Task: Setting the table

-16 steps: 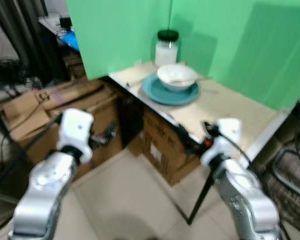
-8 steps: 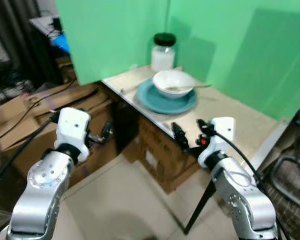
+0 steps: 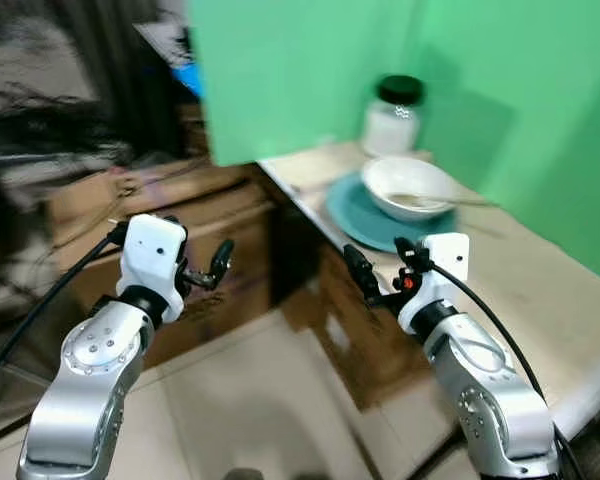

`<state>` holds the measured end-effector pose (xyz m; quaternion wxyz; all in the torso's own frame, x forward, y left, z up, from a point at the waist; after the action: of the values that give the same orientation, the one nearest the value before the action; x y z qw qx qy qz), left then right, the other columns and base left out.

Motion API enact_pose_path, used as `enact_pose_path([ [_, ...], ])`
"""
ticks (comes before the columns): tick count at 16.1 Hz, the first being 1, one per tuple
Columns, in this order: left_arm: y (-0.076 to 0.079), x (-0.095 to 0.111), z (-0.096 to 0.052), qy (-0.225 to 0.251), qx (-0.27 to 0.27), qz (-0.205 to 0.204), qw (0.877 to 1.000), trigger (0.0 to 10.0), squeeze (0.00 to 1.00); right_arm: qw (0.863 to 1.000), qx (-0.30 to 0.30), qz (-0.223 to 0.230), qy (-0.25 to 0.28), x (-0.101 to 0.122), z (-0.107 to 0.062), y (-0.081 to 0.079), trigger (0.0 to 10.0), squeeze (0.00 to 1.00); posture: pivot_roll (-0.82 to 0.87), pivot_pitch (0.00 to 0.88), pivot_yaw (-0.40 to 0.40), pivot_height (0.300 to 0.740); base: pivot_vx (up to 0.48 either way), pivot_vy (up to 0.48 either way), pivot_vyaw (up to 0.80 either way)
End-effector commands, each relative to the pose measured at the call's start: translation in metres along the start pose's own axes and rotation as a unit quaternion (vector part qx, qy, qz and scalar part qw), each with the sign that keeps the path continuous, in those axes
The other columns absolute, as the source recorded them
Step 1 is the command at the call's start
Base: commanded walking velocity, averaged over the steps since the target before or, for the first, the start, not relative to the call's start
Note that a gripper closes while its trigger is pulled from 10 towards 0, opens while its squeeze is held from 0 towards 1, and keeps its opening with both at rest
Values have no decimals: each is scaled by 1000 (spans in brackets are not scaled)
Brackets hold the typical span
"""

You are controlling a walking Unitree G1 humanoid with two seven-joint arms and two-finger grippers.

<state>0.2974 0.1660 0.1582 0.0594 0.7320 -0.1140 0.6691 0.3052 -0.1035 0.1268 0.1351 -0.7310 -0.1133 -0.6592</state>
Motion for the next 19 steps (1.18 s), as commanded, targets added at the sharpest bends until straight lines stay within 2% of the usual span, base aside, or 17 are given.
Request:
enact_pose_path([
  [1, 7, 2, 1, 4, -12, -3, 1000, 10000, 584, 1000, -15, 0, -2, -1, -4, 9, 10000, 0, 169, 0, -1, 740, 0, 0, 0],
  [7, 4, 5, 1, 13, -5, -9, 1000, 10000, 510, 999, -25, 20, 6, 2, -3, 13, 10000, 0, 171, 0, -7, 740, 400, 0, 0],
  [9, 5, 6, 1, 13, -5, -8, 1000, 10000, 518, 1000, -22, 20, 8, 4, -3, 12, 10000, 0, 172, 0, -6, 740, 386, 0, 0],
  [12, 4, 7, 2, 16, -4, -8, 1000, 10000, 518, 1000, -18, 16, 18, 8, -3, 11, 10000, 0, 172, 0, -6, 740, 420, 0, -800],
  [19, 4, 8, 2, 20, -2, -11, 1000, 10000, 525, 1000, -5, 11, 20, 9, -2, 8, 10000, 0, 177, 0, -16, 740, 419, 0, 0],
])
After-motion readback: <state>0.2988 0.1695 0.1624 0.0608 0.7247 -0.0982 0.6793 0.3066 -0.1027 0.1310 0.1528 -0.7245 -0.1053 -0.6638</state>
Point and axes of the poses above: a point about 5 cm out from each wrist's last joint towards the gripper, its own z axis pointing out of the wrist towards the gripper, its own x axis along the axis of the wrist's last joint, y = z × x, the point moved 5 cm from there along z, pointing out of the wrist towards the gripper, and after that the axes turned 8 degrees about -z, right-handed, at the moved point
